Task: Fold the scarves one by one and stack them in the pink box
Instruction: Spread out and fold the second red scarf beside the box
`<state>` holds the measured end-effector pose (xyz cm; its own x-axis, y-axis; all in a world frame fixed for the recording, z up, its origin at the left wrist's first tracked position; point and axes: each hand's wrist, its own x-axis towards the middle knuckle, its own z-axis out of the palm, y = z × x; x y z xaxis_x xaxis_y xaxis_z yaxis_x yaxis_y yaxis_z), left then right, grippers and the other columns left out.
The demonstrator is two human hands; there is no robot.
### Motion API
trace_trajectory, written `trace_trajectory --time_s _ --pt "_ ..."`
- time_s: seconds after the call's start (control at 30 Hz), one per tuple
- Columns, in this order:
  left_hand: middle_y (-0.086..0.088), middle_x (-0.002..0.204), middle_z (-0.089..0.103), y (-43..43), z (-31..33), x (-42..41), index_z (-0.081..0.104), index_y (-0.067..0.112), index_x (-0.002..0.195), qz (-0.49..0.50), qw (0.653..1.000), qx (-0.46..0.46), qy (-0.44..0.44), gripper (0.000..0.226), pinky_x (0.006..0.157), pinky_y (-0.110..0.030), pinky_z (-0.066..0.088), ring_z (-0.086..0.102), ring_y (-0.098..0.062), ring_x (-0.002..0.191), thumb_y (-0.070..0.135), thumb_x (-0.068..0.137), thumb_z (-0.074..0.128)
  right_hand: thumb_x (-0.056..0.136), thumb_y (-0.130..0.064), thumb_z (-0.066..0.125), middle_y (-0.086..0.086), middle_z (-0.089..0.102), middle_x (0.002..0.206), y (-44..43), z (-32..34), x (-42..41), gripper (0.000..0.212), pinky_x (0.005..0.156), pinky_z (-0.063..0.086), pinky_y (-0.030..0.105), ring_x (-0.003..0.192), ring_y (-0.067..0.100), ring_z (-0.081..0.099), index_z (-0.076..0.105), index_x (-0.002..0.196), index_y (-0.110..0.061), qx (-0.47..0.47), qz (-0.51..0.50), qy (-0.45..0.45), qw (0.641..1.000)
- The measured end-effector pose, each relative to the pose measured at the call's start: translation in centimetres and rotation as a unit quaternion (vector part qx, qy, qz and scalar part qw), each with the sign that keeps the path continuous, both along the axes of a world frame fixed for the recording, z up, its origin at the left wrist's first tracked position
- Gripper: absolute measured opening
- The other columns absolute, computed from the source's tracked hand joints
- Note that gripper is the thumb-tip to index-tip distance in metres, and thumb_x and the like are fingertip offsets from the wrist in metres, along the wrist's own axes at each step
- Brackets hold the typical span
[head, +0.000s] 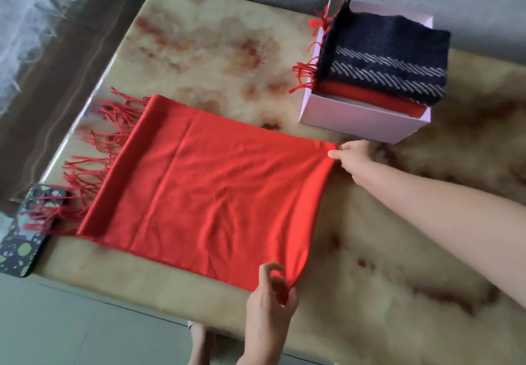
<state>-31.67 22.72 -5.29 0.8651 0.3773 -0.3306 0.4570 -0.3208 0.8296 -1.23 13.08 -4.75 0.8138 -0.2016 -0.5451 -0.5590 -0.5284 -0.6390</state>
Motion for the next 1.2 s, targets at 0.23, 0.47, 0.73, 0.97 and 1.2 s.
trace_trajectory --time_s 0.23,0.47,0.73,0.97,1.2 --pt "0.010 0.065 0.066 -6.9 0.3 0.7 0.045 0.026 0.098 0.051 0.993 -0.101 0.035 0.047 0.059 -0.022 0.051 0.061 -0.008 0.053 0.001 0.069 0.073 0.074 -0.007 0.076 0.003 0.056 0.067 -8.8 0.1 -0.1 0.030 0.069 0.045 0.032 0.056 0.016 0.047 0.051 0.060 -0.016 -0.025 -0.037 -0.003 0.999" --pt "0.006 0.064 0.068 -13.3 0.5 1.0 0.040 0.036 0.092 0.044 0.983 -0.166 0.061 0.054 0.061 -0.017 0.051 0.061 -0.008 0.052 0.001 0.068 0.074 0.073 -0.008 0.076 0.005 0.056 0.069 -17.3 -0.1 -0.6 0.031 0.076 0.049 0.037 0.072 0.021 0.051 0.051 0.058 -0.017 -0.049 -0.064 -0.004 0.997" --pt "0.007 0.062 0.067 -19.4 0.5 1.7 0.043 0.022 0.100 0.012 0.979 -0.192 0.071 0.047 0.062 -0.020 0.052 0.062 -0.008 0.053 0.001 0.070 0.072 0.077 -0.008 0.072 0.005 0.052 0.068 -23.9 -0.5 -0.7 0.030 0.060 0.038 0.026 0.061 0.019 0.045 0.051 0.058 -0.015 -0.057 -0.066 -0.015 0.996" --pt "0.011 0.062 0.067 -23.9 1.1 2.2 0.044 0.024 0.102 -0.027 0.974 -0.207 0.085 0.047 0.066 -0.024 0.054 0.063 -0.007 0.056 0.006 0.069 0.072 0.077 -0.007 0.072 -0.001 0.046 0.060 -28.1 -0.9 -0.4 0.033 0.068 0.039 0.029 0.056 0.016 0.041 0.048 0.057 -0.017 -0.061 -0.089 -0.013 0.994" --pt "0.011 0.063 0.066 -27.3 0.8 2.4 0.044 0.022 0.102 -0.037 0.971 -0.216 0.095 0.044 0.063 -0.025 0.054 0.060 -0.006 0.052 0.008 0.070 0.070 0.078 0.000 0.069 -0.002 0.043 0.059 -30.7 -1.3 -0.3 0.032 0.054 0.034 0.020 0.052 0.011 0.037 0.048 0.060 -0.015 -0.061 -0.096 -0.026 0.993"
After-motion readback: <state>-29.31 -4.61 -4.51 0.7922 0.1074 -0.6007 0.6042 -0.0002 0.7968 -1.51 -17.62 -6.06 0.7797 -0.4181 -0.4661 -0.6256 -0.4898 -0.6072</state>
